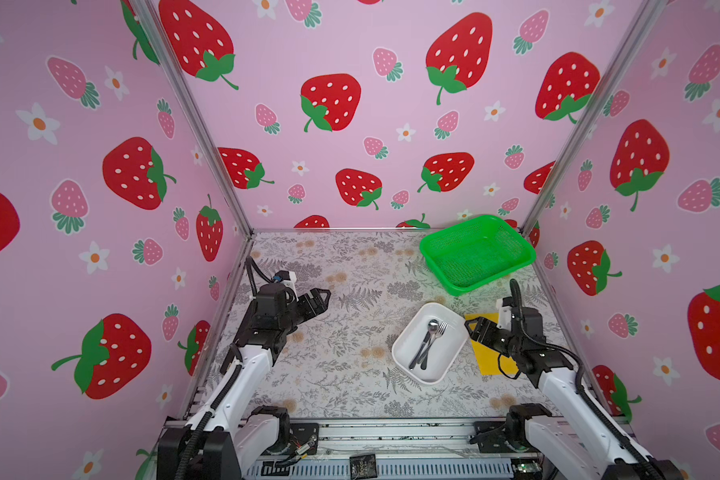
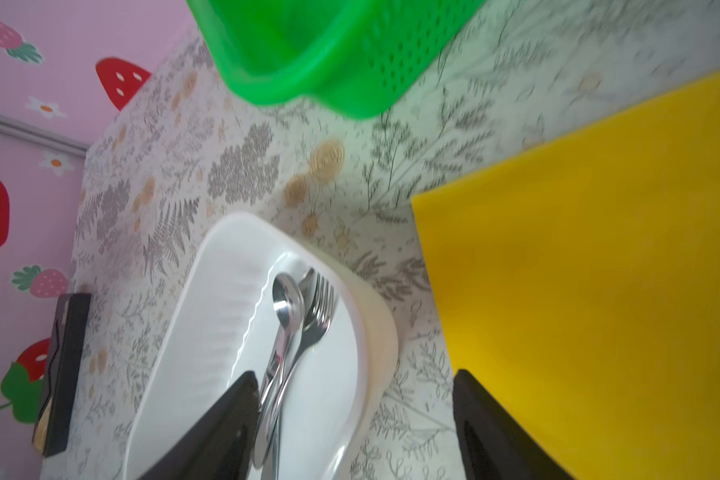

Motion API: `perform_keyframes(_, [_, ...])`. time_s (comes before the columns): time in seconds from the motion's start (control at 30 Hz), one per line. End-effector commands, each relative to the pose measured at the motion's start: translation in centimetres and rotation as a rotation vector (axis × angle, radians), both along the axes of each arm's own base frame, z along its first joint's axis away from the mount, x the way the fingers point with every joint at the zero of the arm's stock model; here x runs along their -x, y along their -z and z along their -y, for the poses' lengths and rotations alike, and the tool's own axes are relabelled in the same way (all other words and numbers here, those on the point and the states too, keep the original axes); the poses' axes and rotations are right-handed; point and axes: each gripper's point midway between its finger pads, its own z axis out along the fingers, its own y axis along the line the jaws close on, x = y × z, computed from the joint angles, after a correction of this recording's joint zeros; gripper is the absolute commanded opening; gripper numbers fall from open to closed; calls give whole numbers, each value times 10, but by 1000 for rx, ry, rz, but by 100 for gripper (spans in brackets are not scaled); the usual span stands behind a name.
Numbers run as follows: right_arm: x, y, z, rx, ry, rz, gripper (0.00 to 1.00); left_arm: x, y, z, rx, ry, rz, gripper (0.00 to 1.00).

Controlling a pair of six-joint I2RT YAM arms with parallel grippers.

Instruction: Place the utensils on the paper napkin and roll it up

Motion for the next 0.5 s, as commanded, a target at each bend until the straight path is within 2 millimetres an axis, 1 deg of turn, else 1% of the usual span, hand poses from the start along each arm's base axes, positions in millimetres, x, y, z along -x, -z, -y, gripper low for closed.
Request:
perform_keyframes(0.0, [37, 22, -22, -86, -67, -171, 75, 17, 6, 17, 35, 66, -45, 93])
perform_keyframes(0.03, [43, 25, -28, -100, -92, -190, 75, 19, 8, 19, 25, 74, -50, 93])
perform_keyframes(0.1, [44, 27, -38, -120, -107, -182, 75, 21, 10, 24, 7, 88, -54, 93])
perform_keyframes(0.17, [43, 23, -49, -148, -137, -157, 75, 21, 10, 28, -2, 103, -51, 93])
perform_keyframes(0.27, [40, 21, -61, -173, -161, -143, 75, 21, 10, 34, -27, 126, -53, 93])
perform_keyframes(0.3, [40, 20, -65, -177, -174, -140, 75, 22, 10, 36, -40, 132, -57, 93])
perform_keyframes(0.33, [41, 24, -68, -170, -186, -159, 75, 23, 11, 36, -57, 137, -65, 93])
perform_keyframes(0.47, [42, 19, -89, -211, -233, -152, 75, 27, 12, 37, -116, 160, -89, 93])
